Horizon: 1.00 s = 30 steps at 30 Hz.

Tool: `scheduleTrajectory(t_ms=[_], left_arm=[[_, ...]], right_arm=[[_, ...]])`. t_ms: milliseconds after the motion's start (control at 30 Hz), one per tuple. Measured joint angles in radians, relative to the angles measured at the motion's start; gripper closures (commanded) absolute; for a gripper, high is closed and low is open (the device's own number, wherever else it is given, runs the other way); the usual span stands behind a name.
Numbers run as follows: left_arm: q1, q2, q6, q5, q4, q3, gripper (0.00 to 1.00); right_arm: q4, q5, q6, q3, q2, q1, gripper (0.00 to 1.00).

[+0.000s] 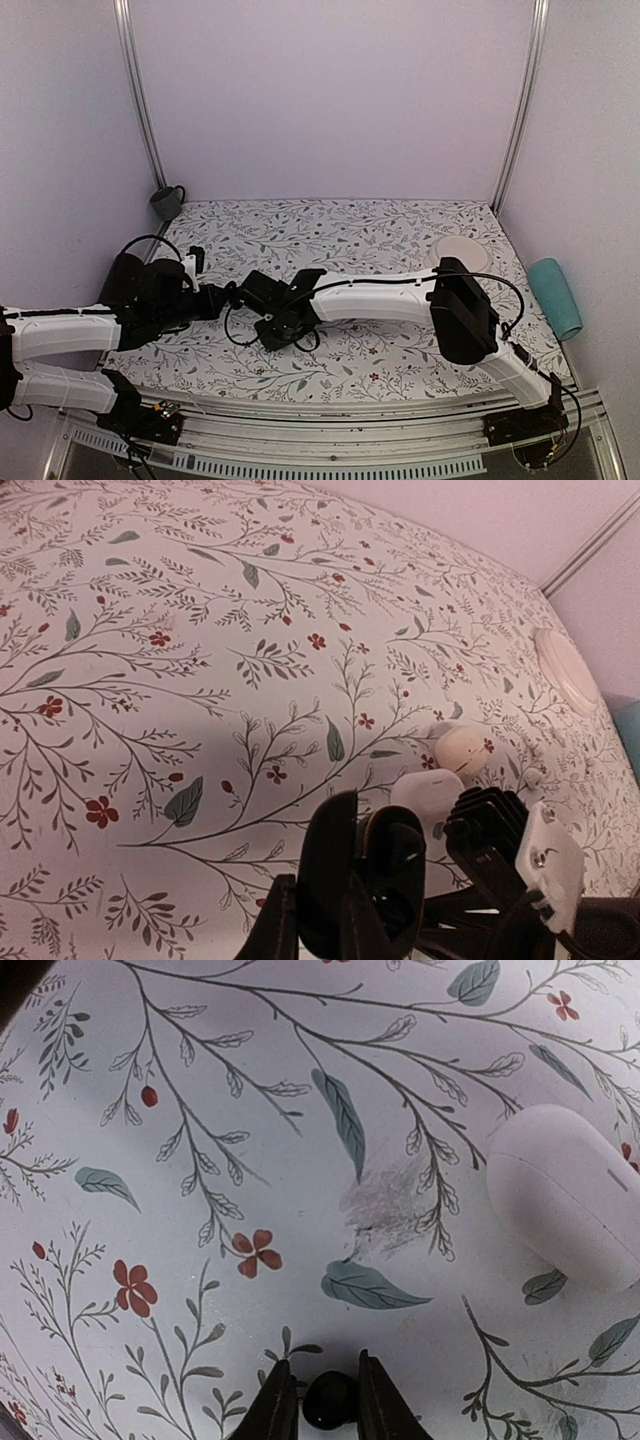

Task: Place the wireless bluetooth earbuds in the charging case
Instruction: Pick up the left earbud from the center of the board.

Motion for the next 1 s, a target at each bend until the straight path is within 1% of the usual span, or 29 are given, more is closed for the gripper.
scheduleTrajectory(t_ms=[33, 67, 200, 333, 433, 467, 500, 633, 800, 900, 1000], left_arm=[[-0.001, 0.000, 0.000, 0.000, 0.000, 0.000, 1.00], [-0.001, 0.000, 0.000, 0.000, 0.000, 0.000, 1.00], [-0.008, 0.000, 0.000, -0.004, 0.002, 0.000, 1.00], [-0.029, 0.011, 0.000, -0.015, 0.019, 0.000, 1.00], [-0.061, 0.040, 0.000, -0.027, 0.045, 0.000, 1.00], [-0.075, 0.051, 0.001, -0.034, 0.058, 0.000, 1.00], [-0.087, 0.060, 0.001, -0.041, 0.069, 0.000, 1.00], [-0.148, 0.109, 0.005, -0.072, 0.139, 0.000, 1.00], [-0.210, 0.181, 0.014, -0.110, 0.240, 0.000, 1.00], [-0.251, 0.259, 0.021, -0.132, 0.297, 0.014, 1.00], [-0.283, 0.333, 0.024, -0.146, 0.340, 0.045, 1.00]], right_arm=[[0.000, 0.000, 0.001, 0.000, 0.000, -0.001, 0.85], [0.000, 0.000, 0.001, 0.000, 0.000, -0.002, 0.86], [0.005, 0.000, 0.002, -0.004, 0.000, -0.003, 0.88], [0.071, 0.001, 0.001, -0.095, -0.047, -0.007, 0.89], [0.151, -0.015, 0.006, -0.262, -0.144, -0.014, 0.90], [0.188, -0.038, 0.009, -0.349, -0.196, -0.018, 0.90], [0.196, -0.044, 0.011, -0.382, -0.217, -0.026, 0.90], [0.354, -0.124, 0.042, -0.639, -0.380, -0.071, 0.90], [0.549, -0.214, 0.080, -0.841, -0.555, -0.137, 0.90], [0.692, -0.292, 0.116, -0.963, -0.653, -0.184, 0.89], [0.804, -0.366, 0.153, -1.048, -0.702, -0.221, 0.89]])
